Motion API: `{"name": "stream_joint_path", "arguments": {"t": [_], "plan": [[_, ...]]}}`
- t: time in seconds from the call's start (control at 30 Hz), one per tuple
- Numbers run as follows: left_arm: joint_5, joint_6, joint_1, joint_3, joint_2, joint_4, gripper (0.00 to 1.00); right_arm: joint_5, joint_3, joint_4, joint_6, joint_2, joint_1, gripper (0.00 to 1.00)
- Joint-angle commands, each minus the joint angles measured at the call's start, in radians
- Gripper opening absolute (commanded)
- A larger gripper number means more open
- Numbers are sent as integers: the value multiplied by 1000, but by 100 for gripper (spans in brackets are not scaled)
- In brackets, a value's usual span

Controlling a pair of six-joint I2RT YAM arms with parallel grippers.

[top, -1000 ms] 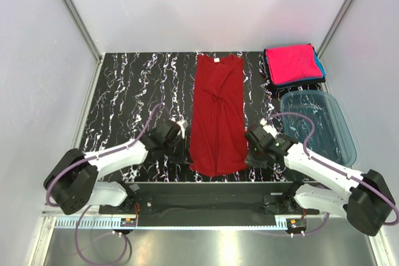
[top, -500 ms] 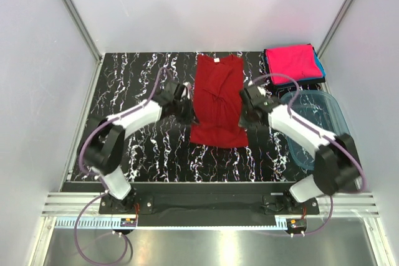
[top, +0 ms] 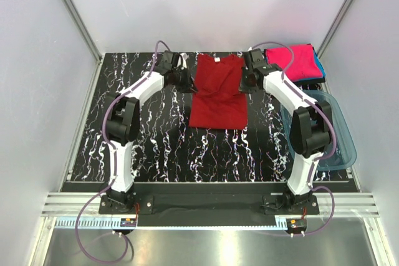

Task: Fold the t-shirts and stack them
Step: Fold the tshirt

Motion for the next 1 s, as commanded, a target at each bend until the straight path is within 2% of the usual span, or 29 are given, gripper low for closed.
{"name": "stream_joint_path", "arguments": {"t": [0.0, 0.2, 0.37, 0.5, 0.67, 0.7, 0.77, 0.87, 0.97], "plan": [[102, 15, 21, 82, 31, -1, 0, -42, 97, -17, -58, 19, -20, 0], [68, 13, 29, 124, 50, 23, 0, -64, 154, -17, -64, 51, -52, 0], [62, -7, 49, 193, 112, 22, 0, -142, 249, -18, -87, 148, -66, 0], [60, -7, 63, 253, 178, 22, 5, -160, 311, -18, -115, 227, -79, 0], [63, -4, 99, 341, 241, 24, 24, -237, 468, -38, -165, 359, -91, 16], [54, 1, 106, 347, 232, 24, 27, -249, 510, -59, -168, 379, -94, 32], [-14, 19, 118, 335, 179, 20, 34, -237, 636, -159, -170, 424, -98, 41], [-148, 87, 97, 239, 64, 22, 38, -194, 687, -251, -156, 410, -102, 45], [-138, 112, 71, 122, -25, 58, 38, -193, 615, -267, -141, 344, -102, 44]]}}
